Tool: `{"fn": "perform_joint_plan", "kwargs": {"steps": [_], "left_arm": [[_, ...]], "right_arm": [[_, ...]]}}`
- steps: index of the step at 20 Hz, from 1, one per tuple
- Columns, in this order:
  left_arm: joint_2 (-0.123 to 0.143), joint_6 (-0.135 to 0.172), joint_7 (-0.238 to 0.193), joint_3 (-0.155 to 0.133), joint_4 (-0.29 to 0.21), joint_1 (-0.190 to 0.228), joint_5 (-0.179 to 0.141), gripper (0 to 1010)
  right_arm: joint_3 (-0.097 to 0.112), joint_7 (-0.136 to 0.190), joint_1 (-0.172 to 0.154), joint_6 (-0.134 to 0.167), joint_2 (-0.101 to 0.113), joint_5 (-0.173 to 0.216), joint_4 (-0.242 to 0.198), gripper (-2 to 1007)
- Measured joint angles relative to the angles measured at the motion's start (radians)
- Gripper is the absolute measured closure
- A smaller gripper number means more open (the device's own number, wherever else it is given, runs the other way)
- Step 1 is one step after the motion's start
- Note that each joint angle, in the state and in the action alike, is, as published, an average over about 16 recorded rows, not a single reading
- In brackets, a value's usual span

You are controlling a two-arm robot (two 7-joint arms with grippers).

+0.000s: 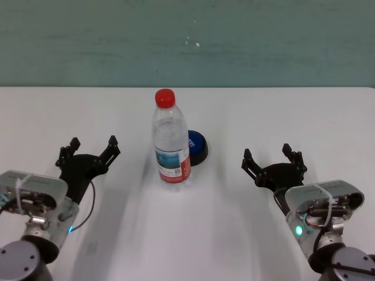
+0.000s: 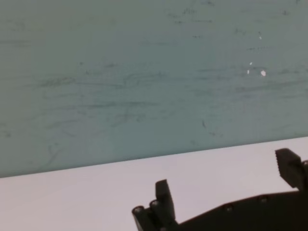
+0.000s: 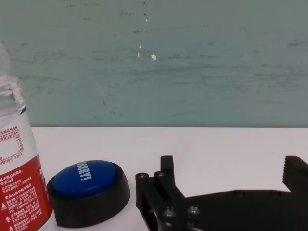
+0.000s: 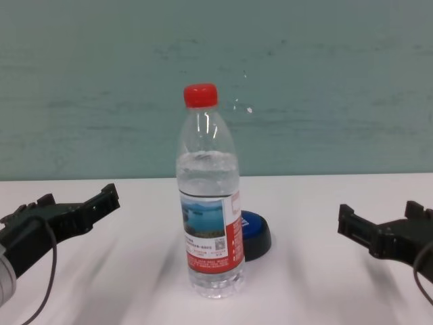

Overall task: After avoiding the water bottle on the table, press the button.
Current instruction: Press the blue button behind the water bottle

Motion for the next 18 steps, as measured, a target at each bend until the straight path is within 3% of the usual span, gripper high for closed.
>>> {"fn": "perform_joint_plan", "kwargs": {"steps": [18], "left_arm": [[0.0, 0.0, 0.0, 0.0, 0.0, 0.0, 0.0, 10]], "right_arm": [[0.0, 0.0, 0.0, 0.0, 0.0, 0.0, 0.0, 1]]}}
